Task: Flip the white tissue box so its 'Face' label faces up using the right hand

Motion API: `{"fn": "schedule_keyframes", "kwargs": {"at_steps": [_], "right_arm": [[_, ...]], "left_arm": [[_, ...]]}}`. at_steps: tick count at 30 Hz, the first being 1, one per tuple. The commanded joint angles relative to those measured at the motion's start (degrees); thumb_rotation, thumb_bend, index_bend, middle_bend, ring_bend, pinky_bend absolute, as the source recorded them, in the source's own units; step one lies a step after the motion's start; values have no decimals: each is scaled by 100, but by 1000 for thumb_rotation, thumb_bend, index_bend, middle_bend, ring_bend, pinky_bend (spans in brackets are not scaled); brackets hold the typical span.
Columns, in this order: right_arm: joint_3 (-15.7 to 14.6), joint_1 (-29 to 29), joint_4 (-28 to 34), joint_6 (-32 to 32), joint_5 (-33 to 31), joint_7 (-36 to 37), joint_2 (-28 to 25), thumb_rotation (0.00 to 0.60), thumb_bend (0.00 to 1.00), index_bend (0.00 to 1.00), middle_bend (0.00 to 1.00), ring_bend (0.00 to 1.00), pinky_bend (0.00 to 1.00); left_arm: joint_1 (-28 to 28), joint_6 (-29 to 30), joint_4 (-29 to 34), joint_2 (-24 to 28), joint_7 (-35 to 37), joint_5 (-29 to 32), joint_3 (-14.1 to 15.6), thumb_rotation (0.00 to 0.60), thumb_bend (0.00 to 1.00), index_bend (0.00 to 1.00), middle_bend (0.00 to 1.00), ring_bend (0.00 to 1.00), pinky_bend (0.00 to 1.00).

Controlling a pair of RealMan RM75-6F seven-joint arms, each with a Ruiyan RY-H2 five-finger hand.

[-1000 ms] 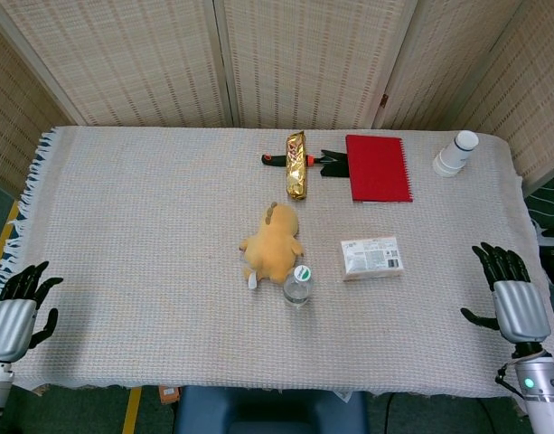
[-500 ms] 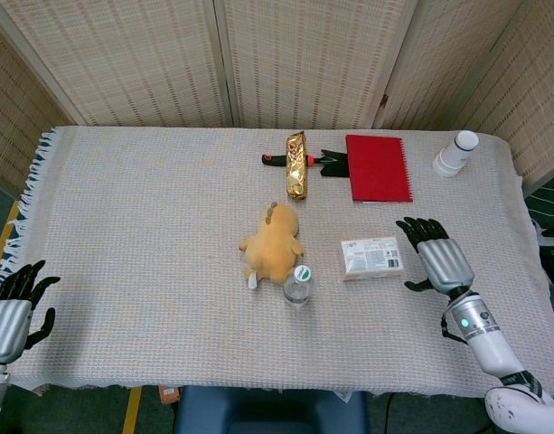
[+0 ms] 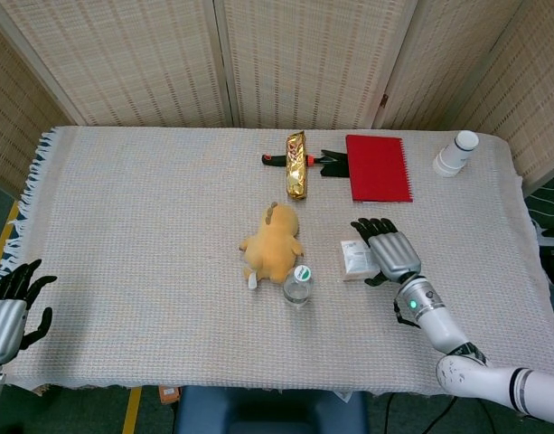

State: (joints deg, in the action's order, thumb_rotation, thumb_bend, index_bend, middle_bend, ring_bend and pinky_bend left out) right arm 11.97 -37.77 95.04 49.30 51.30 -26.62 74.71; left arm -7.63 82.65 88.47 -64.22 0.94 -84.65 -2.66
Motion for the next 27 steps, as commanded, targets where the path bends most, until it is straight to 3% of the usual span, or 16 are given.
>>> {"fn": "schedule_keyframes", "kwargs": {"at_steps": [1,11,27], "right_arm": [[-81,-131,-122,-2,-223,-116,118,600,0,56,27,56,4],[-170,-489,-641,-197,-658,-108,496,600,0,63,27,56,4],[-414,-693,-922,-119,-882,-138,759,600,0,191,130,57,0]], "left_arm": [[1,-11,5,4,0,-1,7,600,505,232,0,0,104],[1,-38,-25,22,108,48,-18,600,505,232,0,0,103],[7,-75,-92,49,275,82,-32,600,504,232,0,0,104]]}}
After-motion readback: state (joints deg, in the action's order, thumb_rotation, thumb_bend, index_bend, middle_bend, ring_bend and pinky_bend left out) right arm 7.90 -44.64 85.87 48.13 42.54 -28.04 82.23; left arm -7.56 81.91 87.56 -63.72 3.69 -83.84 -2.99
